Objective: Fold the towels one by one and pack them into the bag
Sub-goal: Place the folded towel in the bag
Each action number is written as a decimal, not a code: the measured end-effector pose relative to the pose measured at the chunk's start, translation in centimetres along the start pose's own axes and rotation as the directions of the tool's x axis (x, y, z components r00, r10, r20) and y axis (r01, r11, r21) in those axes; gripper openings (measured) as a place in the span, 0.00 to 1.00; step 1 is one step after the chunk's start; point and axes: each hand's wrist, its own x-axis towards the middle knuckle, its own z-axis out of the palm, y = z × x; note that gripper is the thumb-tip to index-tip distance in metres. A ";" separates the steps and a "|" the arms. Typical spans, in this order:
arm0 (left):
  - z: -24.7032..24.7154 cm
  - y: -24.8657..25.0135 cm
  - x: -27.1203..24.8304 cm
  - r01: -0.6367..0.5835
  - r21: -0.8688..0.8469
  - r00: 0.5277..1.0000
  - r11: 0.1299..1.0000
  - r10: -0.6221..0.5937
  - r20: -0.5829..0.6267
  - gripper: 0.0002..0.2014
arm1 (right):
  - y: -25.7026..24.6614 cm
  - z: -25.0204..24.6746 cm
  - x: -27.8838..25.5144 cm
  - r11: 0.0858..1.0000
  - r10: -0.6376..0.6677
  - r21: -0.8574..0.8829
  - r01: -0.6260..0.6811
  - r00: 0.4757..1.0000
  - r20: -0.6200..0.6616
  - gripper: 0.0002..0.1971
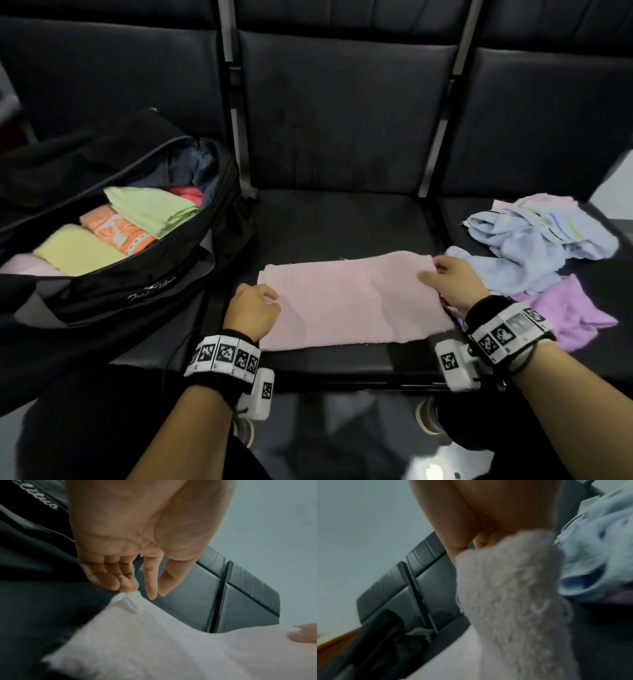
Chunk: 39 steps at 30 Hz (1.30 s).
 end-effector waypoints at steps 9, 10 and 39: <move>-0.5 2.2 -0.9 0.064 -0.603 0.992 0.795 0.013 0.122 0.07 | -11.3 8.3 -3.5 0.905 -0.143 0.425 -0.005 0.938 0.315 0.09; -0.5 2.1 -0.9 0.124 -0.659 0.987 0.742 -0.025 0.157 0.09 | -12.1 9.7 -3.9 0.890 -0.168 0.456 -0.014 0.919 0.356 0.11; 0.6 -0.2 -1.1 -0.045 -0.100 0.993 0.994 0.033 -0.116 0.30 | -3.6 11.8 -6.5 0.743 -0.459 -0.184 0.644 0.690 0.559 0.19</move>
